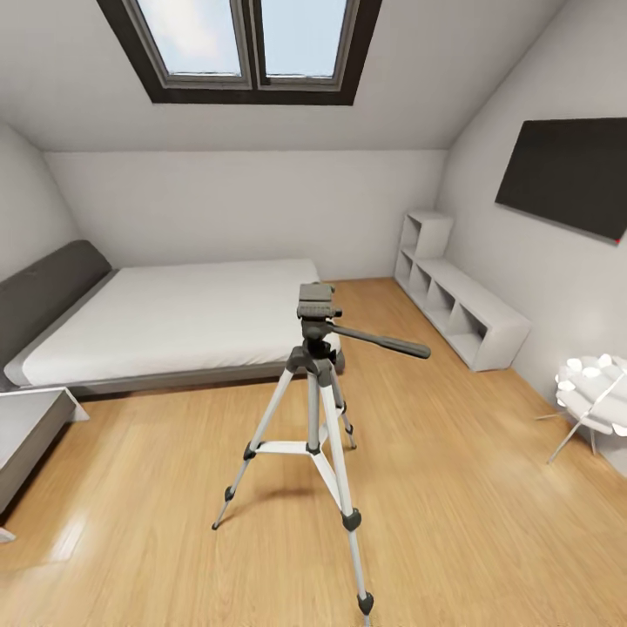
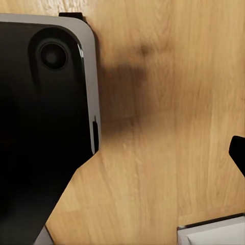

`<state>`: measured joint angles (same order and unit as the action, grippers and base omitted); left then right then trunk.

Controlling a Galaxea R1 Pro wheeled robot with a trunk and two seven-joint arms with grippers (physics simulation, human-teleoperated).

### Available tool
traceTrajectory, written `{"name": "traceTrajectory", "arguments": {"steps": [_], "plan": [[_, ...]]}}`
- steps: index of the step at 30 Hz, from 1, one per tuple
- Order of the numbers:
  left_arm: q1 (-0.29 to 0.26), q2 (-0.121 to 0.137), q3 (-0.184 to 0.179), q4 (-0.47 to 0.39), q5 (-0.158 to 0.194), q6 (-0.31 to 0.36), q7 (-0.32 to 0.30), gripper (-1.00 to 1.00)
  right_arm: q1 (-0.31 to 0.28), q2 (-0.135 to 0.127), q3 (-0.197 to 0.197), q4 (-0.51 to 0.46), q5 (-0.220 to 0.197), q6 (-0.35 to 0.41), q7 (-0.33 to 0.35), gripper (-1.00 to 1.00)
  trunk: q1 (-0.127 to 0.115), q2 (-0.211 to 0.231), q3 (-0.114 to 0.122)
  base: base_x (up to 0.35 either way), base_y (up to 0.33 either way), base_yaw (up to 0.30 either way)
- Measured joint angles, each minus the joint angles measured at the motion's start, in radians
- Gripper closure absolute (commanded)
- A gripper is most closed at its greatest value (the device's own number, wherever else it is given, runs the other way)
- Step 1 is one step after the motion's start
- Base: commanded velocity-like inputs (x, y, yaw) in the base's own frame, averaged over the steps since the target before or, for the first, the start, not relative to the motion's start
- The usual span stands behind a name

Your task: Attach the digital camera to the camera tripod in the bedroom.

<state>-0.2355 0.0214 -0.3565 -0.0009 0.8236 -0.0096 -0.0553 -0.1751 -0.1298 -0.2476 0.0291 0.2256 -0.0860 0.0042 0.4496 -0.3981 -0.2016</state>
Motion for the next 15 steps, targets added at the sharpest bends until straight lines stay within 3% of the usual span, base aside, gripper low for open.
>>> {"name": "traceTrajectory", "arguments": {"steps": [15], "plan": [[0.0, 0.0, 0.0, 0.0, -0.001, 0.0, 0.0, 1.0, 0.0, -0.002, 0.0, 0.0, 0.0, 0.0, 0.0, -1.0, 0.0, 0.0, -0.024, 0.0, 0.0, 0.0]]}}
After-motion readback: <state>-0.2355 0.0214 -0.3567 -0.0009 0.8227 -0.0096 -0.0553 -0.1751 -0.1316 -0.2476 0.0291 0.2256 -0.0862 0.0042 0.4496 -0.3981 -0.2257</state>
